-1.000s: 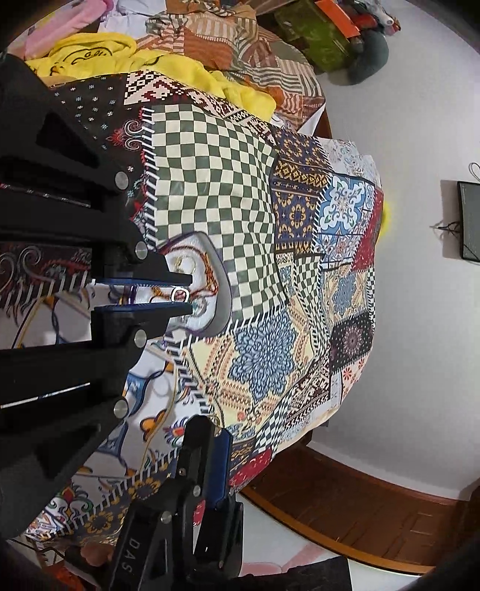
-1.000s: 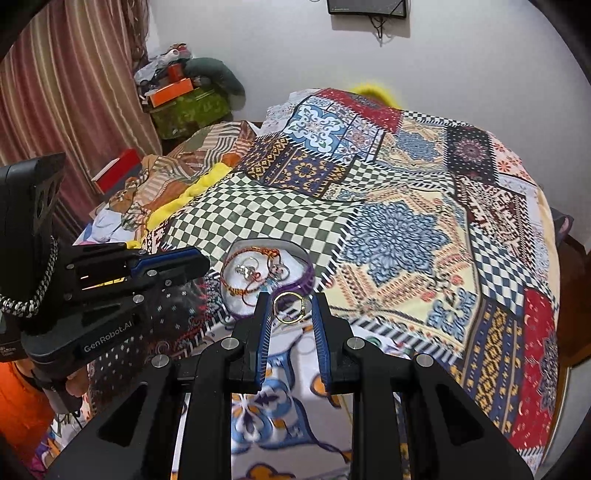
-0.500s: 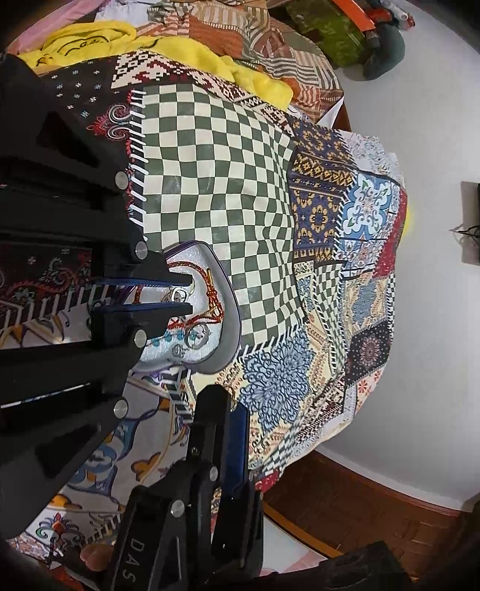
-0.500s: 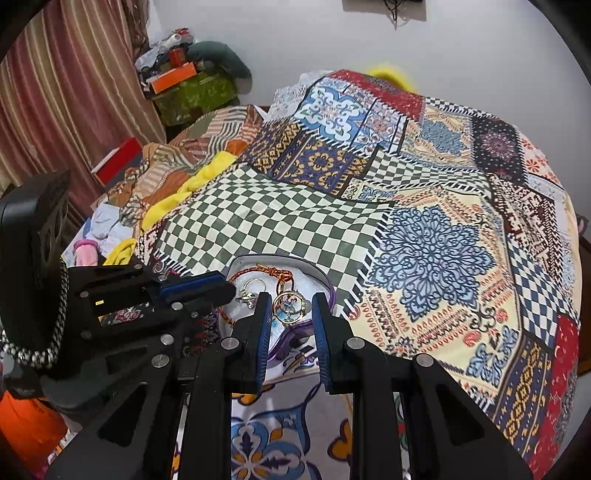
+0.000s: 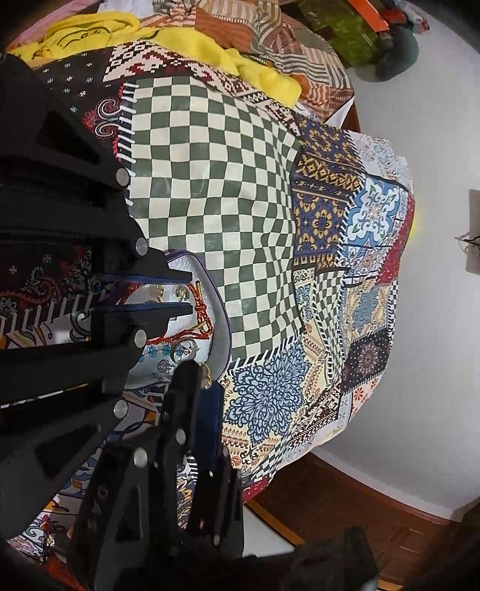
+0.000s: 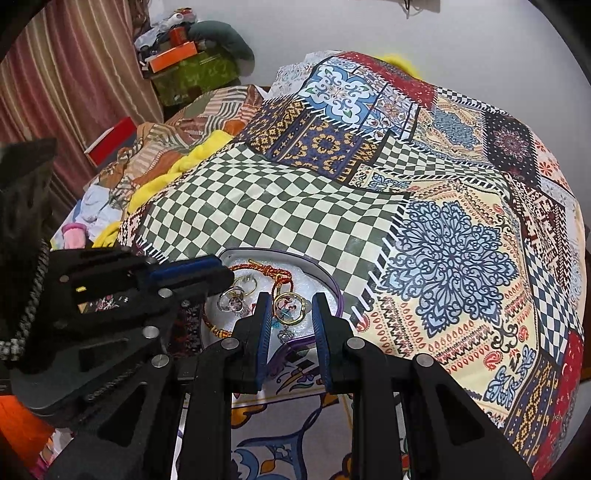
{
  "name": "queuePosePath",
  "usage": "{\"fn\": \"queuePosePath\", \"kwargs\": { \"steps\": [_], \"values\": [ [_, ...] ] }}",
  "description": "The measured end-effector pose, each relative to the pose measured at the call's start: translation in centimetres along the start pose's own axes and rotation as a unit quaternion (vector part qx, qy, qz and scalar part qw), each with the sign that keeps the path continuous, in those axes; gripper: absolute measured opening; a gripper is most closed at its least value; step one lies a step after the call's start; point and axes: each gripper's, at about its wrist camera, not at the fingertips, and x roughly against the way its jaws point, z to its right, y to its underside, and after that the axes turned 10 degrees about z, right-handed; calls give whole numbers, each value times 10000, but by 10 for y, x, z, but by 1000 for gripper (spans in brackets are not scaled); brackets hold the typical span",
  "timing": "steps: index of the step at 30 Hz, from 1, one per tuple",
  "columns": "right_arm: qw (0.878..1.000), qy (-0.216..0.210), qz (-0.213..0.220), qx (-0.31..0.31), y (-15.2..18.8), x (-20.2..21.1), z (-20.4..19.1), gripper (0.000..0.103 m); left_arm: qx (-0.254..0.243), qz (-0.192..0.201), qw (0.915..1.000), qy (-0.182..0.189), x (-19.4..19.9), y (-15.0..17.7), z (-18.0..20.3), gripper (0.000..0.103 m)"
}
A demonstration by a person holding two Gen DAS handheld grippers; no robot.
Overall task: Organize jewelry
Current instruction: 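Lower both rings into the purple tin and open both tools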
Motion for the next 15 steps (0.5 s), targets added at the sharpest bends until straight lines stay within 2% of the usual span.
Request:
{"fn": "queuePosePath", "kwargs": {
  "steps": [6,10,15],
  "values": [
    [10000,-7,-57,55,1,-6,-3,20,-40,159,9998,-105,14,-4,-3,7],
    [9998,39,-69,157,1,-7,-7,20,-20,219,9996,-154,23,-5,-7,15],
    [9997,28,-144,171,2,-8,-9,20,-12,231,9994,-248,30,-5,-10,16]
  ]
}}
